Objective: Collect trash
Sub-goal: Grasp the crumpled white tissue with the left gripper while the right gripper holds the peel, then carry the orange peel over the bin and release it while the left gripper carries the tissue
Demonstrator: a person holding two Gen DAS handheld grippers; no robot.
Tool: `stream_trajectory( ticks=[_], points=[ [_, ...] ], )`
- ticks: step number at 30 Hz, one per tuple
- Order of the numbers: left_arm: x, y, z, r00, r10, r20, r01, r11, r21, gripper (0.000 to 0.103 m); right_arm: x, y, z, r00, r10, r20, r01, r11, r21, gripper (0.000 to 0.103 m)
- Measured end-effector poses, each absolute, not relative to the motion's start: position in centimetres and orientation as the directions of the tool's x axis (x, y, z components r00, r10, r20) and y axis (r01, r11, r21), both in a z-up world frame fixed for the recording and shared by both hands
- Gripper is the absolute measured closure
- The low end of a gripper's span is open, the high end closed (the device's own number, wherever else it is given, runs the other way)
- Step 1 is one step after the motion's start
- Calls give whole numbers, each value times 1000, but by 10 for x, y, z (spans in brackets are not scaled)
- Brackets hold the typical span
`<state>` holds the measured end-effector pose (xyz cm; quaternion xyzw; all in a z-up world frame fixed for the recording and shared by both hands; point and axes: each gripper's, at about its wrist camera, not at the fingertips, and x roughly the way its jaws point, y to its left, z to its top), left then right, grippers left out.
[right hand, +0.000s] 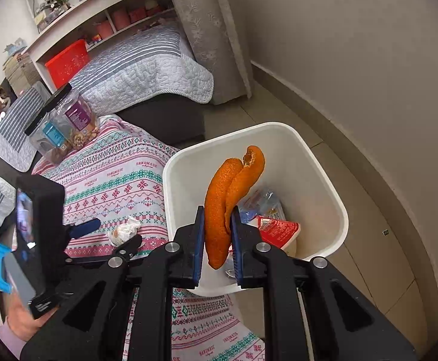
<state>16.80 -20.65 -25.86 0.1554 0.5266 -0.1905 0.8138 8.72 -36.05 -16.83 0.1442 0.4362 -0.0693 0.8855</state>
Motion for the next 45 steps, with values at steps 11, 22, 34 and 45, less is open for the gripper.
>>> stream_trajectory(
  ticks=[11, 22, 34, 45],
  points=[
    [166, -142, -226, 447, -161, -880, 325, 946, -8, 63, 99, -313, -154, 644, 97, -759, 138, 961, 240, 88],
    [160, -25, -164, 615, 34, -788, -28, 999, 21, 63, 109, -230, -122, 709, 192, -678, -28, 969, 246, 88],
    [115, 14, -73, 835, 141, -532, -196, 980, -47, 62, 113, -199, -73, 855, 140, -499, -51, 981, 188, 87],
    [88, -14, -37, 920, 96, -379, -132, 989, -71, 62, 107, -215, -62, 908, 26, -419, 19, 994, 103, 87]
  ],
)
